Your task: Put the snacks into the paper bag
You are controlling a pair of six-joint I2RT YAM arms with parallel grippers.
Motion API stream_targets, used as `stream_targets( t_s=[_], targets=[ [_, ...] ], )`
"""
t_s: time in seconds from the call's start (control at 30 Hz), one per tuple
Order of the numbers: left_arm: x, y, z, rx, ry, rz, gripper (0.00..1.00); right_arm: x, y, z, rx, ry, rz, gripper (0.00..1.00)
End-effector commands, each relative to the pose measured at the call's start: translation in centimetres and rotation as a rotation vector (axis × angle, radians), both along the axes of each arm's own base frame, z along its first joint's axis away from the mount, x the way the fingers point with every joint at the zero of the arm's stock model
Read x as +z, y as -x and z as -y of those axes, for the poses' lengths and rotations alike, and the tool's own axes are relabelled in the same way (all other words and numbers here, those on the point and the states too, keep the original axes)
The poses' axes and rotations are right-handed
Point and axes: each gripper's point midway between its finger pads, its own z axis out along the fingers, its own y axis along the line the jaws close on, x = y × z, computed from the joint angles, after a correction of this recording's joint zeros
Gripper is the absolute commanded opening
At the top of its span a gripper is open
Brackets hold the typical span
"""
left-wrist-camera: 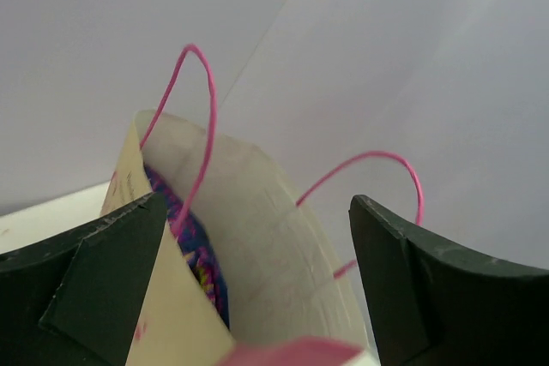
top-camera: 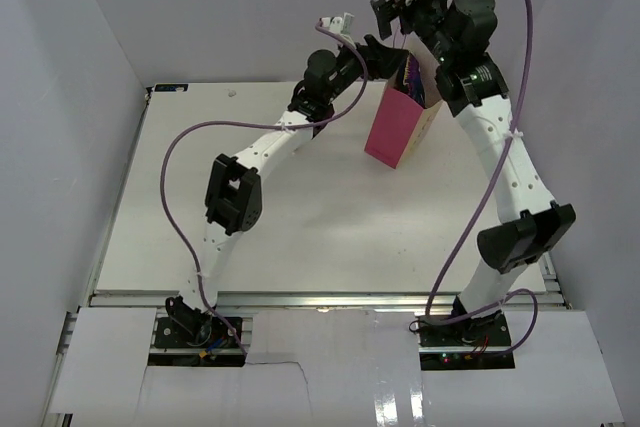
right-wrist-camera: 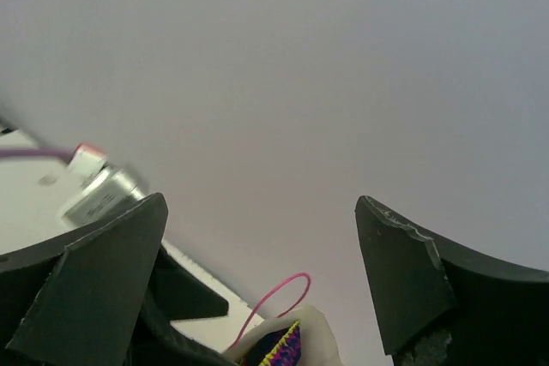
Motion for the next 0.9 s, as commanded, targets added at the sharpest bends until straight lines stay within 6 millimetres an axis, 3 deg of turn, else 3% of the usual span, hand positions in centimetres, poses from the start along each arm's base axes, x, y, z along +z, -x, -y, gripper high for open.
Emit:
stream_targets(
  t_s=[0.0,0.03,0.07,0.1,0.13,0.17,0.2,0.23,0.27,0.3,0.33,0.37,0.4,0.43,0.47,0.5,0.53,0.57,0.6,0.63,0.67,0.7,0.73,0.77,0.8,0.87],
  targets=[
    [11.1,6.3,-6.0,0.026,-0.078,0.261,0.98,3.5,9.6,-3.1,0.359,0.185,0.118,0.96],
    [10.8,6.5,-7.4,0.063,-0.110,0.252,0.98,1.4,9.7,-3.5,0.392,0.203,0.077,0.95],
    [14.0,8.4,-10.8,0.121,-0.108,0.292,0.98,1.0,10.1,-3.4,0.398,0.203,0.066,0.94],
    [13.4,8.5,-12.8,0.170,-0.146,0.284,0.98,0.5,10.5,-3.4,0.409,0.203,0.052,0.94],
    [8.4,8.0,-14.3,0.194,-0.222,0.191,0.98,0.2,11.3,-3.3,0.423,0.186,0.031,0.94],
    [10.7,10.2,-17.2,0.250,-0.214,0.217,0.98,-1.4,11.1,-3.5,0.435,0.176,-0.018,0.94],
    [8.8,10.1,-19.8,0.305,-0.279,0.188,0.98,-1.9,11.3,-3.6,0.444,0.159,-0.047,0.94],
    [3.8,10.4,-21.2,0.322,-0.356,0.097,0.98,-2.9,11.4,-4.1,0.476,0.105,-0.117,0.95],
    [2.3,10.9,-23.2,0.379,-0.394,0.058,0.98,-4.7,11.2,-4.6,0.498,0.070,-0.191,0.98],
    [2.3,13.0,-25.9,0.431,-0.426,0.032,0.98,-6.4,10.7,-5.2,0.519,0.025,-0.270,1.00],
    [0.4,13.9,-27.4,0.467,-0.467,-0.016,0.98,-8.0,10.8,-6.1,0.559,-0.020,-0.345,0.97],
    [-3.3,14.5,-29.7,0.545,-0.521,-0.114,0.98,-9.5,10.9,-7.4,0.580,-0.098,-0.443,0.92],
    [-4.2,16.8,-31.4,0.572,-0.545,-0.170,0.98,-13.2,10.0,-8.5,0.554,-0.126,-0.552,0.91],
    [-5.2,17.9,-32.5,0.596,-0.556,-0.213,0.98,-15.0,9.1,-9.1,0.508,-0.154,-0.611,0.90],
    [-7.3,19.0,-33.4,0.609,-0.557,-0.282,0.98,-16.9,9.7,-11.1,0.503,-0.156,-0.675,0.88],
    [-8.7,20.4,-34.3,0.626,-0.575,-0.343,0.98,-19.7,8.7,-12.4,0.450,-0.154,-0.738,0.88],
    [-7.7,22.1,-35.0,0.636,-0.538,-0.336,0.98,-21.0,7.1,-12.5,0.332,-0.179,-0.754,0.87],
    [-9.1,23.1,-35.2,0.632,-0.518,-0.383,0.98,-22.2,7.2,-14.0,0.304,-0.196,-0.789,0.86],
    [-9.5,24.0,-35.5,0.633,-0.503,-0.402,0.98,-25.5,5.9,-15.1,0.233,-0.245,-0.881,0.88],
    [-9.1,25.7,-36.2,0.645,-0.465,-0.406,0.98,-25.0,4.7,-15.8,0.176,-0.288,-0.871,0.89],
    [-10.1,26.5,-36.4,0.649,-0.425,-0.451,0.98,-25.7,3.7,-16.2,0.139,-0.318,-0.880,0.91],
    [-10.8,27.4,-36.9,0.660,-0.412,-0.484,0.98,-28.6,2.6,-17.0,0.094,-0.353,-0.933,0.94],
    [-10.2,28.6,-37.4,0.671,-0.365,-0.476,0.98,-28.5,1.5,-17.5,0.062,-0.388,-0.921,0.99],
    [-10.4,29.2,-37.5,0.675,-0.311,-0.507,0.98,-29.3,0.9,-18.1,0.052,-0.406,-0.931,0.97],
    [-11.7,29.9,-37.8,0.681,-0.310,-0.545,0.98,-32.4,-0.1,-18.9,0.017,-0.412,-0.974,0.97],
    [-11.5,31.1,-38.4,0.691,-0.263,-0.538,0.98,-32.9,-1.4,-19.8,-0.010,-0.437,-0.952,0.98]
  ],
)
